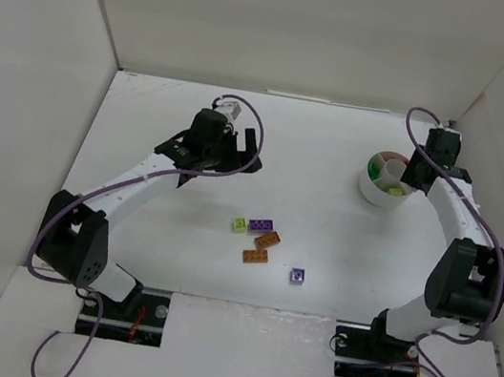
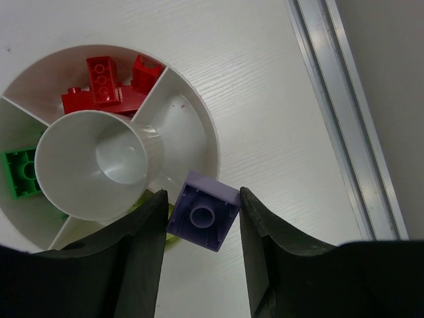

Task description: Sort the legos into containers by color

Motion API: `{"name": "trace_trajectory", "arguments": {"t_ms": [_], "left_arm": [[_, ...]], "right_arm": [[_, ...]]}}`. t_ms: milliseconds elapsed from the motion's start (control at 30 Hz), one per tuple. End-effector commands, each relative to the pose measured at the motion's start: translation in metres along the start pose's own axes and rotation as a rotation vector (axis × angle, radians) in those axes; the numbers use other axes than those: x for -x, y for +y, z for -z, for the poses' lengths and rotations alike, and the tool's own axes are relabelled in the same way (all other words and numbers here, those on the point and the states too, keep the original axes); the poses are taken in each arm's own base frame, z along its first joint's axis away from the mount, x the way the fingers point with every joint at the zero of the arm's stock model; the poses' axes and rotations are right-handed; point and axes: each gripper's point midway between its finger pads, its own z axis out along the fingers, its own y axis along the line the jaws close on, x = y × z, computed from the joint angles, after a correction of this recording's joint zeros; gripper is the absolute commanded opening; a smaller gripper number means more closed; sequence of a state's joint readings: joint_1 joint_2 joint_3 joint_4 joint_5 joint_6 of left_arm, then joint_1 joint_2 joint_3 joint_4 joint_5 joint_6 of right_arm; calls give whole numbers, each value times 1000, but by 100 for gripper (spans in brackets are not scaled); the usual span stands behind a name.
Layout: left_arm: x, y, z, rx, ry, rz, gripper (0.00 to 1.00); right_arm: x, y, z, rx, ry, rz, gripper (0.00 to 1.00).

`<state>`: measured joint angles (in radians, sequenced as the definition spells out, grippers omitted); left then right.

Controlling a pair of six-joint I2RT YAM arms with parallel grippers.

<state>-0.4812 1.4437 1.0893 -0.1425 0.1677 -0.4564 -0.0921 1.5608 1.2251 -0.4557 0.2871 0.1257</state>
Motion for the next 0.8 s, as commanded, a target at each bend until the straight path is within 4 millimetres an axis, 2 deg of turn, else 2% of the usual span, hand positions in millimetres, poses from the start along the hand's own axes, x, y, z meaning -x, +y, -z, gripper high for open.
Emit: {"name": "trace_trajectory", "arguments": {"t_ms": [0,167,200,367,433,533,567,600,633,667,700,767], "left_arm": [[14,-7,7,-22,-28,-26,99],[11,-7,5,-26,-16,-25,99],[11,-7,5,-26,-16,-25,99],[10,-6,6,-26,-16,-25,99],[10,-6,6,-26,-16,-25,99],[14,-10,12,-36,-33,-27,99],[10,-9,11,-39,-21,-26,99],[12,-11,15,-45,-31,-28,99],[12,-11,15,-45,-31,-28,99],[14,-13,18,-50,-39,-19,99],[13,-12,21,-51,-41,-19,99],[7,-11,23,-59,-36,-7,99]], "right_arm": [[27,3,-3,11,-73,-18,49],[29,8,-6,34,-80,-20,59],[29,8,-6,34,-80,-20,65],[32,8,-7,35,-92,-24,70],[37,11,0,59,-108,-28,70],[41,15,17,115,-137,1,71],[34,17,19,138,-136,16,71],[40,23,37,176,-177,51,74],[42,31,47,202,-204,71,78],[40,51,61,250,-227,116,78],[36,60,78,279,-248,164,81],[26,90,99,369,-267,228,87]]}}
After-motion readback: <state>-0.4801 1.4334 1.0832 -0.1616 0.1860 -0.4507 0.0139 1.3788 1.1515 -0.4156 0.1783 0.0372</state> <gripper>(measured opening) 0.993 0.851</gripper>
